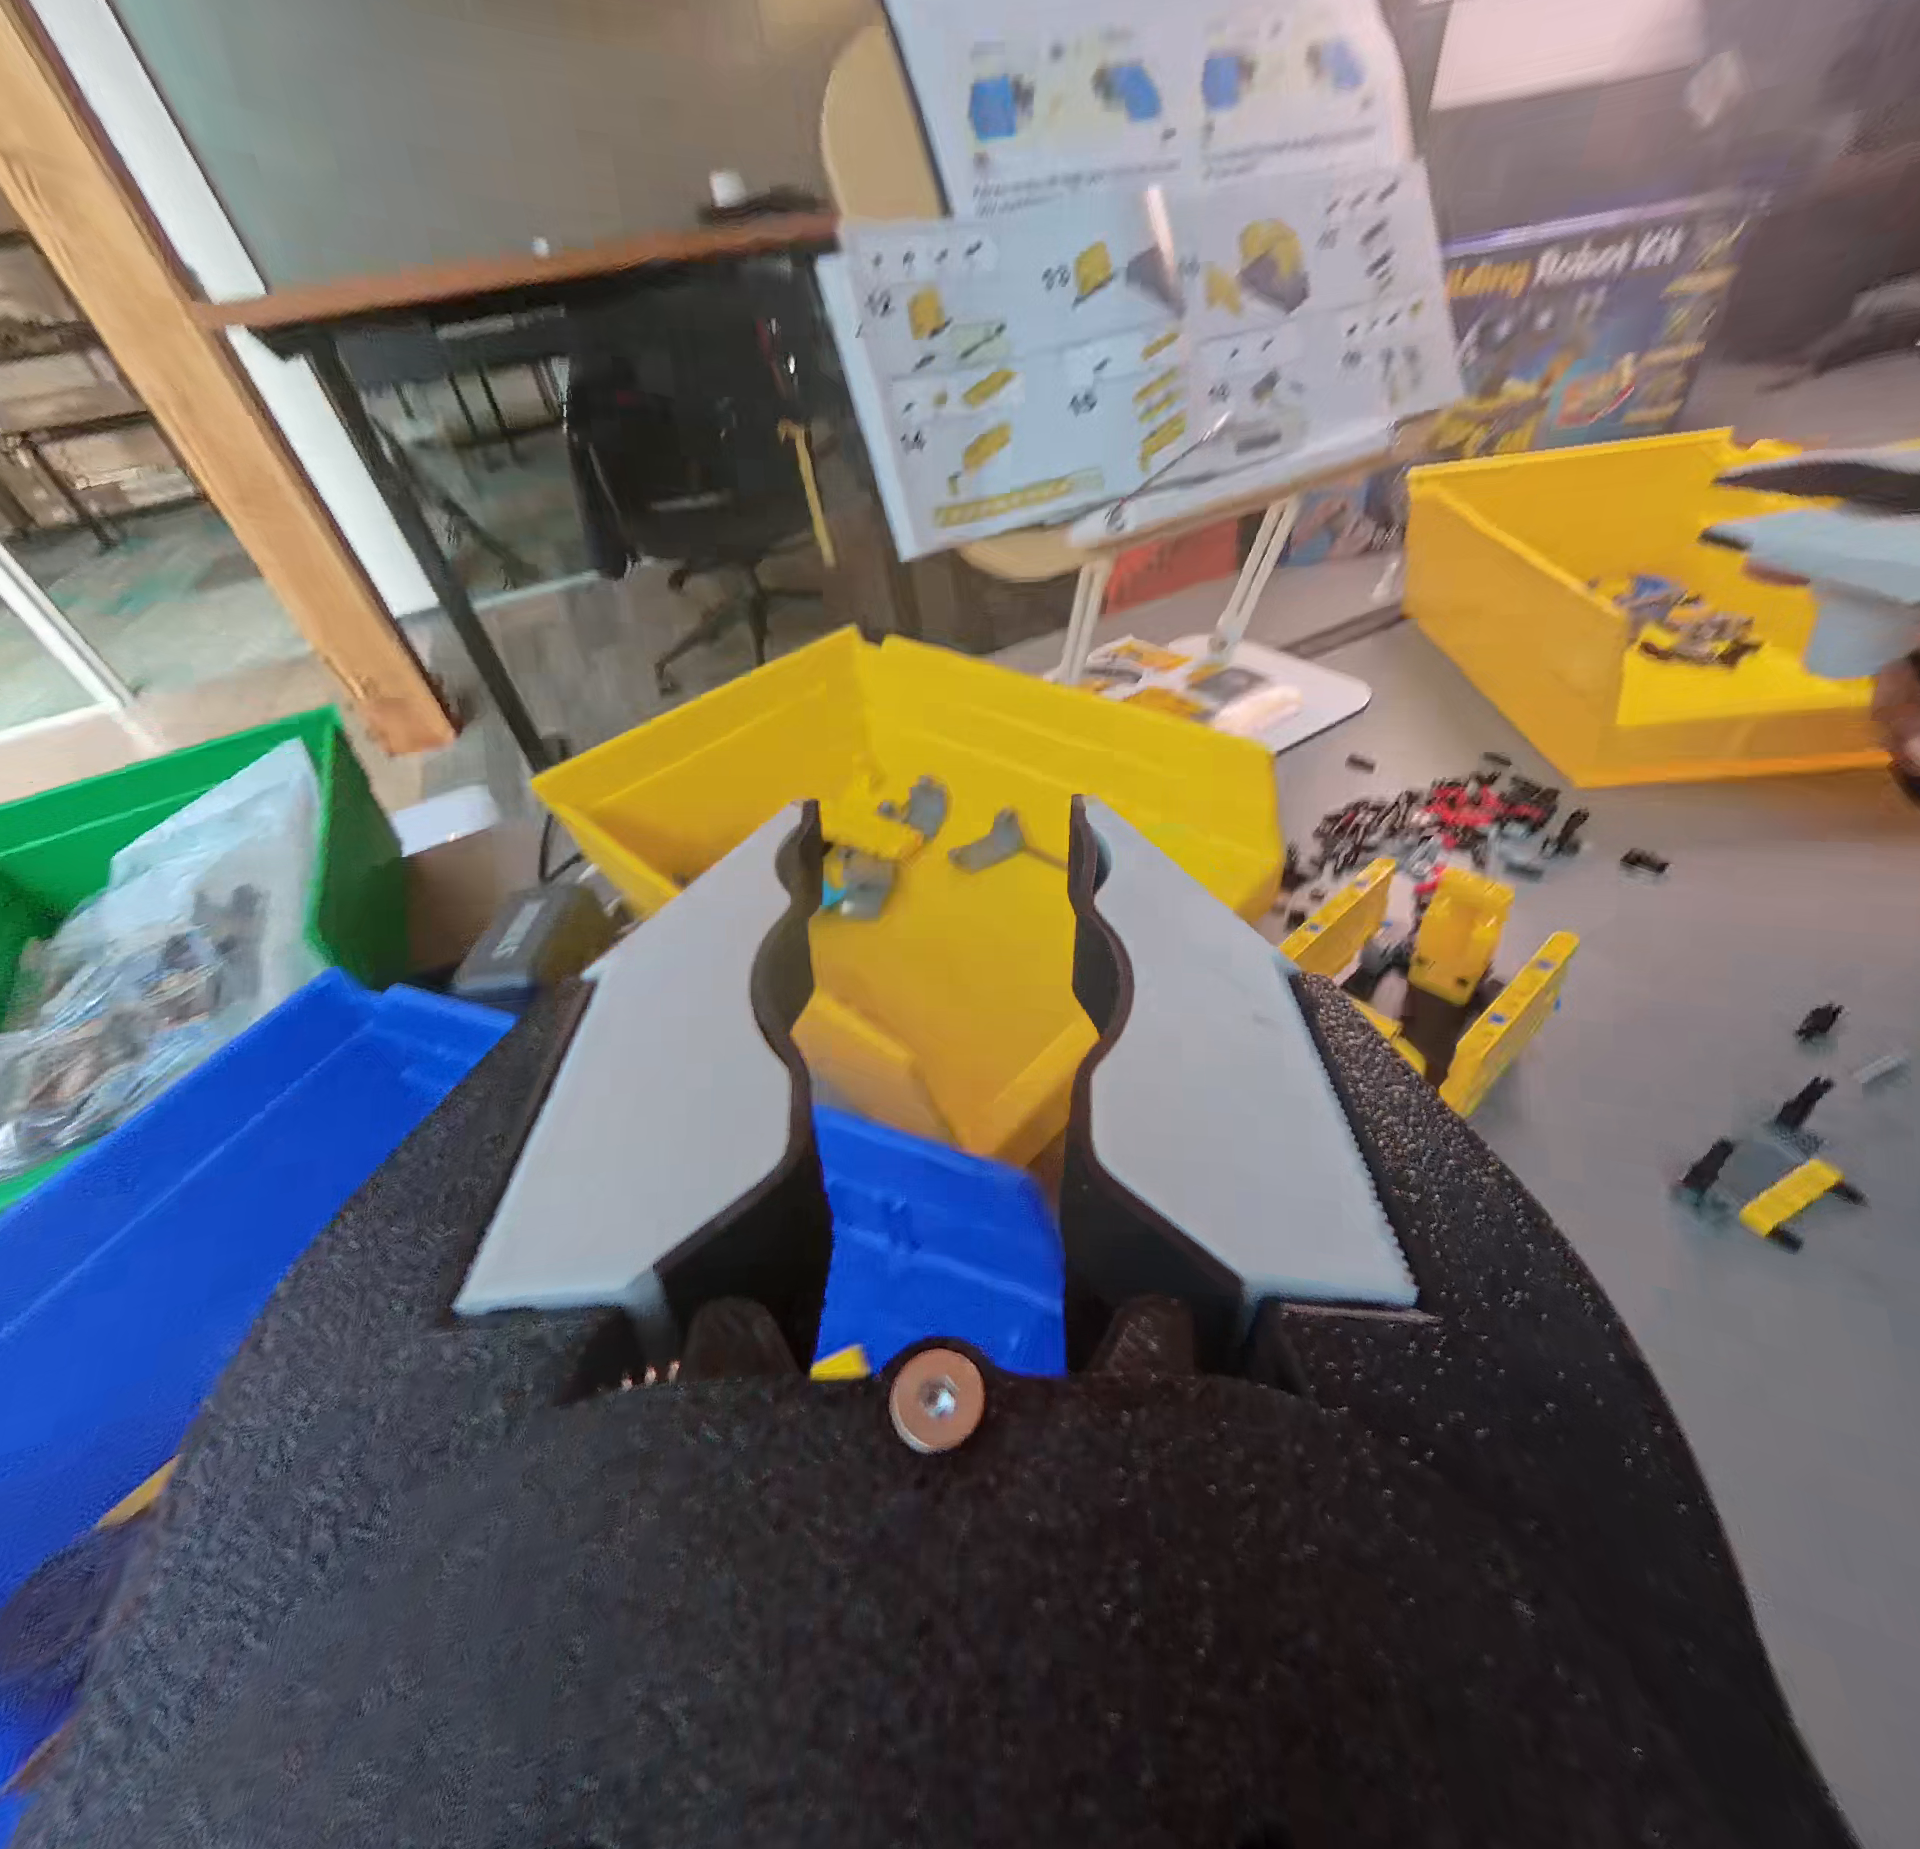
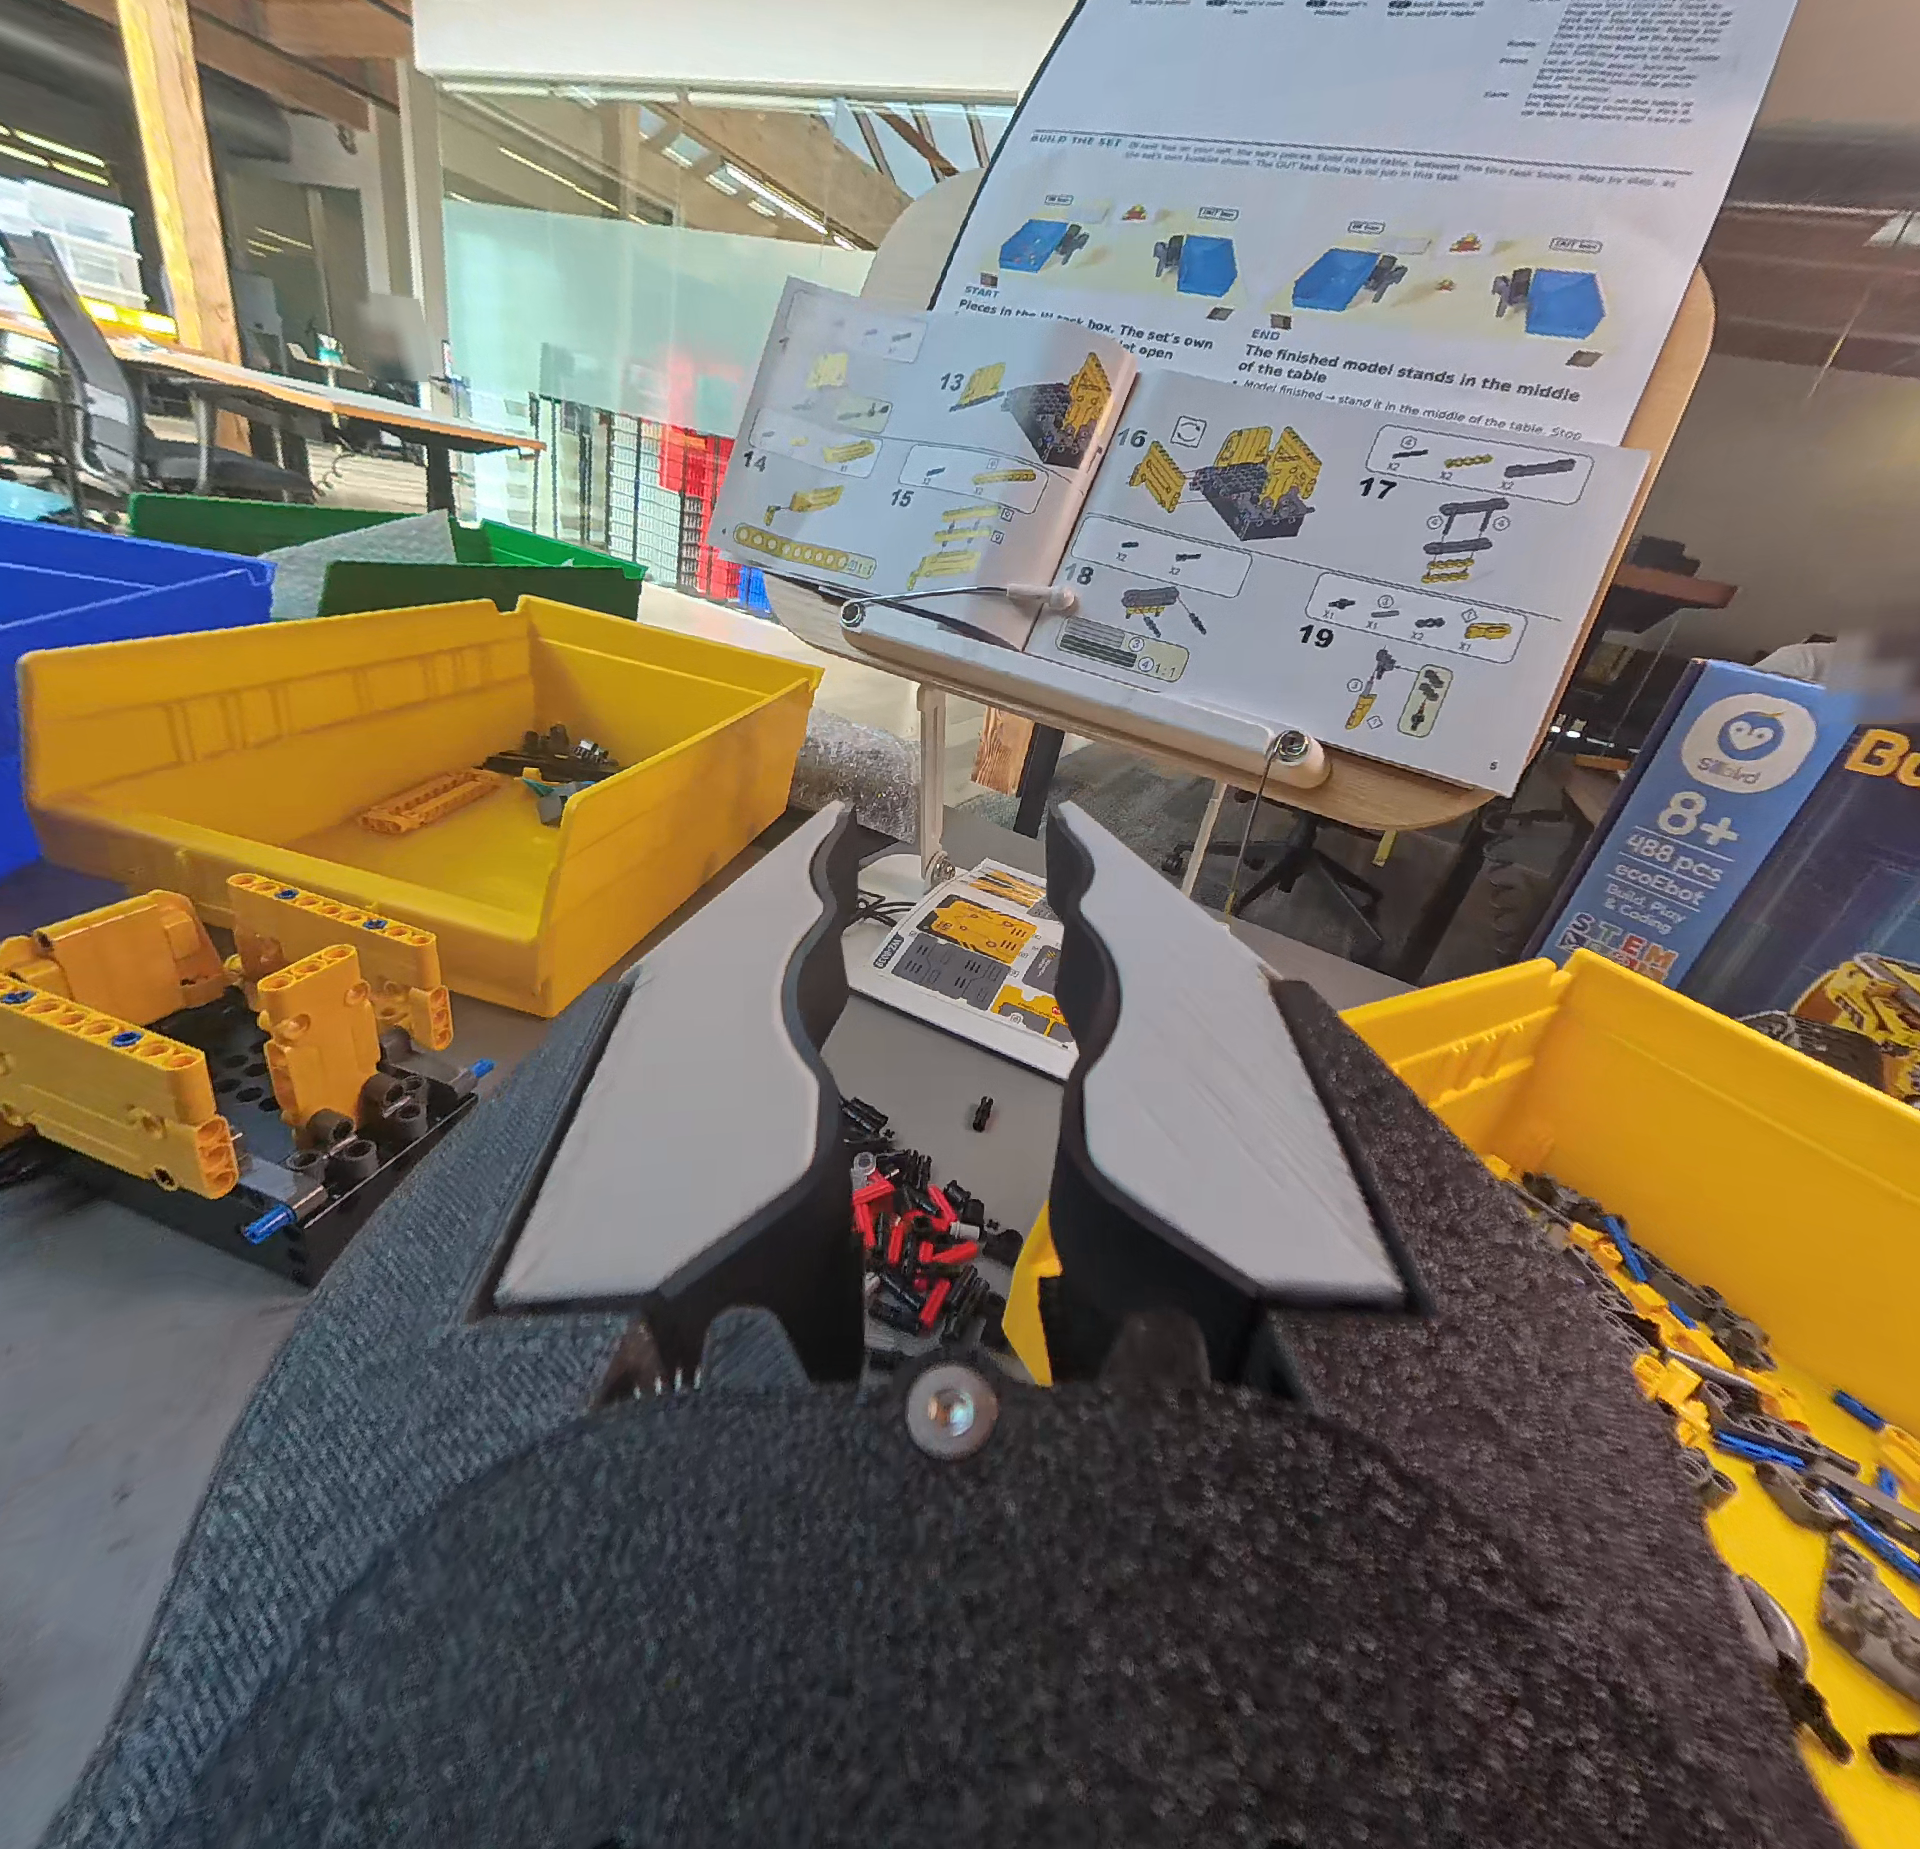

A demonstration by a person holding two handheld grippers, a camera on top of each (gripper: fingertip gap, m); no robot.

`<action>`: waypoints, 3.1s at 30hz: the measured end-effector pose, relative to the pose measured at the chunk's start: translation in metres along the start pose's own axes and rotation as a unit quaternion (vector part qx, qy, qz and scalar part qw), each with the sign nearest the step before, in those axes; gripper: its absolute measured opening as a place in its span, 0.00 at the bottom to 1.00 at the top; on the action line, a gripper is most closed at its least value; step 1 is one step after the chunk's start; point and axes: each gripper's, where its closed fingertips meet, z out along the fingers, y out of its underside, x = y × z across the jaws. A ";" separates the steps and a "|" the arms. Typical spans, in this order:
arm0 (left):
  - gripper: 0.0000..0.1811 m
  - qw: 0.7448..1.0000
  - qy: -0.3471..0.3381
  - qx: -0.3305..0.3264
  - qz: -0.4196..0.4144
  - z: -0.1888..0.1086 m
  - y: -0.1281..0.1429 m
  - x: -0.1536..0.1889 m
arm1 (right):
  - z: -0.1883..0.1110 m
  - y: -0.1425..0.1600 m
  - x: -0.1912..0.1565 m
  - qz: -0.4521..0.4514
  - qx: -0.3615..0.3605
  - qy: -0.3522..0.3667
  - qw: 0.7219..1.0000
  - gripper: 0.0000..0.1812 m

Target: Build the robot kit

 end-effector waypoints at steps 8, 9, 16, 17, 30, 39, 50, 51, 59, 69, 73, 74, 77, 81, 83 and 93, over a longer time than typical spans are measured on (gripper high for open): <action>0.22 0.937 0.055 -0.344 0.018 -0.037 0.103 -0.087 | -0.001 0.002 -0.004 -0.001 -0.006 -0.011 1.000 0.19; 0.22 0.921 0.068 -0.384 0.020 -0.042 0.119 -0.091 | 0.000 0.004 -0.005 0.000 -0.008 -0.012 1.000 0.19; 0.20 0.820 0.088 -0.562 0.058 -0.068 0.192 -0.116 | 0.002 0.017 -0.008 0.003 -0.029 -0.018 0.999 0.19; 0.20 0.813 0.086 -0.572 0.060 -0.068 0.197 -0.120 | 0.002 0.018 -0.009 0.002 -0.031 -0.018 0.999 0.19; 0.24 0.776 0.077 -0.620 0.087 -0.039 0.229 -0.149 | 0.005 0.032 -0.016 0.005 -0.049 -0.041 0.998 0.18; 0.04 0.698 0.197 -0.684 0.075 -0.097 0.217 -0.113 | 0.003 0.029 -0.022 -0.004 -0.045 -0.055 0.997 0.18; 0.20 0.838 0.043 -0.543 0.031 -0.019 0.173 -0.191 | 0.004 0.034 -0.024 -0.002 -0.053 -0.057 0.997 0.18; 0.21 0.838 0.046 -0.543 0.023 -0.011 0.177 -0.190 | 0.004 0.034 -0.024 -0.002 -0.054 -0.056 0.997 0.18; 0.18 0.799 0.112 -0.590 -0.029 0.009 0.210 -0.161 | 0.003 0.038 -0.021 0.002 -0.060 -0.054 0.997 0.17; 0.06 0.741 0.175 -0.648 0.007 -0.050 0.198 -0.145 | 0.003 0.038 -0.024 0.001 -0.061 -0.064 0.996 0.17; 0.13 0.816 0.073 -0.573 0.011 -0.009 0.186 -0.184 | 0.003 0.039 -0.025 0.000 -0.062 -0.063 0.996 0.17; 0.14 0.826 0.058 -0.561 0.010 0.001 0.187 -0.189 | 0.003 0.039 -0.024 0.000 -0.063 -0.061 0.996 0.17; 0.15 0.835 0.042 -0.549 -0.005 0.023 0.199 -0.190 | 0.003 0.041 -0.023 0.000 -0.065 -0.056 0.996 0.17; 0.13 0.825 0.030 -0.564 -0.002 0.036 0.219 -0.194 | 0.004 0.044 -0.021 0.003 -0.071 -0.054 0.996 0.17; 0.10 0.824 0.043 -0.565 -0.014 0.037 0.220 -0.189 | 0.004 0.046 -0.020 0.004 -0.072 -0.054 0.996 0.17; 0.00 0.752 0.120 -0.648 0.005 -0.027 0.212 -0.173 | 0.003 0.043 -0.021 0.005 -0.068 -0.058 0.996 0.17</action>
